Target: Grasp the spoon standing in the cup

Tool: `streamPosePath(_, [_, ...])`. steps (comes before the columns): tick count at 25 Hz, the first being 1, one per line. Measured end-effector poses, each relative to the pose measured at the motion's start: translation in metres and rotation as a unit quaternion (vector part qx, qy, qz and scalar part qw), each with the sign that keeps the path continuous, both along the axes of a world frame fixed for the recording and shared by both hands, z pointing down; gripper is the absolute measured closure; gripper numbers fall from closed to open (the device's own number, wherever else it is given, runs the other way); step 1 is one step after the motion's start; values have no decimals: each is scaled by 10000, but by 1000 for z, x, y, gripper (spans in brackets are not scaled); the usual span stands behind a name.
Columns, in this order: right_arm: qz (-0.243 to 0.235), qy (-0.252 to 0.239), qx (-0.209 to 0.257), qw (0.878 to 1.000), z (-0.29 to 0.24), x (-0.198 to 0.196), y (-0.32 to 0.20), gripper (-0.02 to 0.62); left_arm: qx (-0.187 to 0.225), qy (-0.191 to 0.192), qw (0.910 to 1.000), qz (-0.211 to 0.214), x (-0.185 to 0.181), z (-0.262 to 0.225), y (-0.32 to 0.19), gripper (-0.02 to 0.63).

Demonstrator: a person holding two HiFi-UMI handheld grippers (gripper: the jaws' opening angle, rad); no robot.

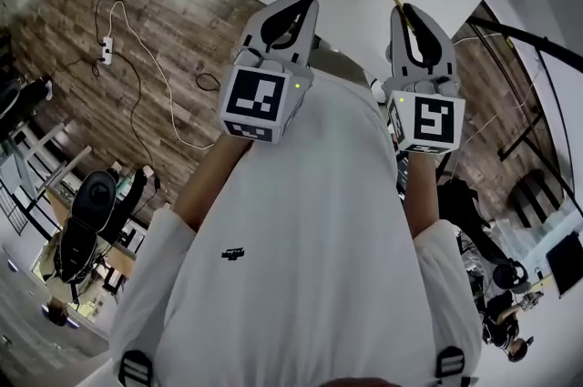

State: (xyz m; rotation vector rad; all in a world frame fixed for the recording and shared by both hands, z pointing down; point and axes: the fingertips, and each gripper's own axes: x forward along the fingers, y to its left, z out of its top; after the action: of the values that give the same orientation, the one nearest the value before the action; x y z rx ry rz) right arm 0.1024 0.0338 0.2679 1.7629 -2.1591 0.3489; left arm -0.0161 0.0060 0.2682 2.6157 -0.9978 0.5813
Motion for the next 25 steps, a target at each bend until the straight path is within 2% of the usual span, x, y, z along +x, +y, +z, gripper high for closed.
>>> streamPosePath(7, [160,-17,409,9990,-31,4,17,554,306,157,9994,-9,-2,-22,1,592])
streamPosePath(17, [318,5,665,9973,-47,12,38,554,477,329,9983,-3,-3,-35,8,592])
streamPosePath(25, [314,-34,594,9977,-43,21,50,554,513,315,9981,99,6,-37,13,592])
